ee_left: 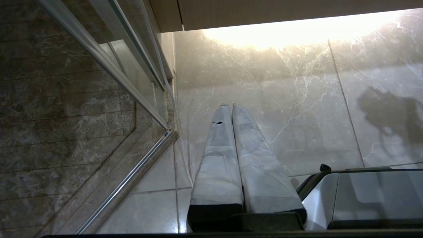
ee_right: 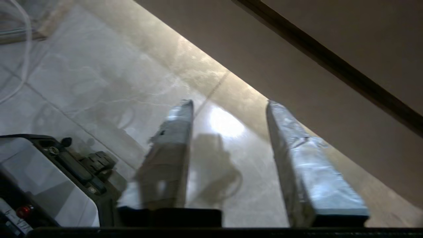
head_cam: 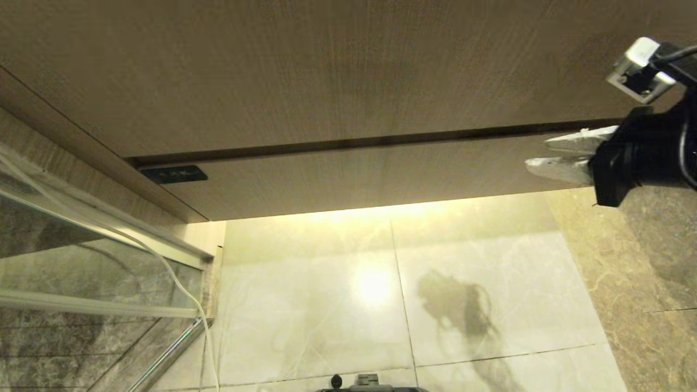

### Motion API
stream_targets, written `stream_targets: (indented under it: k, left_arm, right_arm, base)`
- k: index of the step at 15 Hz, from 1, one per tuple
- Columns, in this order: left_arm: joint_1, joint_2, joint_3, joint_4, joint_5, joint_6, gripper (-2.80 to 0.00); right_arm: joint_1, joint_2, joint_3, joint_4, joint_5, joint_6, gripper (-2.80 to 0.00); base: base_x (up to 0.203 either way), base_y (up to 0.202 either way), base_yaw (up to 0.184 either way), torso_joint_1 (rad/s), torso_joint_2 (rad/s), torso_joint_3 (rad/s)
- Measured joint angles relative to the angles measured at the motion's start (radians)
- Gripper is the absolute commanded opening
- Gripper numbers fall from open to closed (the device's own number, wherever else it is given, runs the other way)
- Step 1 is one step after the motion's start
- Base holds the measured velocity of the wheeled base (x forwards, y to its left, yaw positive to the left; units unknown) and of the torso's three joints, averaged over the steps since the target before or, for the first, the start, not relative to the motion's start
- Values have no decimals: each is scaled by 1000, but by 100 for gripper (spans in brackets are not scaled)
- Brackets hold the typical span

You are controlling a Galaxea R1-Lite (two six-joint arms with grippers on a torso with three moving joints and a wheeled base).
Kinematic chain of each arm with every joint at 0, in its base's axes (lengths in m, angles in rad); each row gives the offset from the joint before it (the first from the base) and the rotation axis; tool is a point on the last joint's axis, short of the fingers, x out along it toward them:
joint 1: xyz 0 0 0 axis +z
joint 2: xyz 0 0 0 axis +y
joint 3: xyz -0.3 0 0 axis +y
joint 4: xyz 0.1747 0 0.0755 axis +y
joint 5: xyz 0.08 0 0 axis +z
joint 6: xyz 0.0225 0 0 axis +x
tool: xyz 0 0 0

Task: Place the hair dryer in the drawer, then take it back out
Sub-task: Pull open the drawer

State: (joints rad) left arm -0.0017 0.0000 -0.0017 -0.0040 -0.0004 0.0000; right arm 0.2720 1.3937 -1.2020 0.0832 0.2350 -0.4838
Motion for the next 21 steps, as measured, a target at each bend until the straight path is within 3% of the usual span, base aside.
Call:
stream_targets:
  k: [2, 4, 10, 11, 15, 21]
  left_arm:
    - [0, 0, 0, 0, 0, 0, -280]
    - [1, 0, 0, 0, 0, 0, -280]
    - [0, 0, 0, 0, 0, 0, -280]
    - [0, 0, 0, 0, 0, 0, -280]
    - [0, 0, 0, 0, 0, 0, -280]
    - [0, 0, 0, 0, 0, 0, -280]
  right_arm:
    - [7, 86, -65, 7, 102, -26, 0]
    - [11, 137, -78, 17, 212, -133, 0]
    - [-6, 181, -65, 32, 279, -540, 0]
    - [-8, 187, -71, 33, 292, -576, 0]
    - [-12, 235, -115, 23, 295, -693, 0]
    - [-24, 336, -206, 18, 296, -732, 0]
  base:
    - [0, 0, 0, 0, 0, 0]
    - [0, 0, 0, 0, 0, 0]
    - [0, 0, 0, 0, 0, 0]
    - [0, 0, 0, 0, 0, 0]
    - [0, 0, 0, 0, 0, 0]
    - [0, 0, 0, 0, 0, 0]
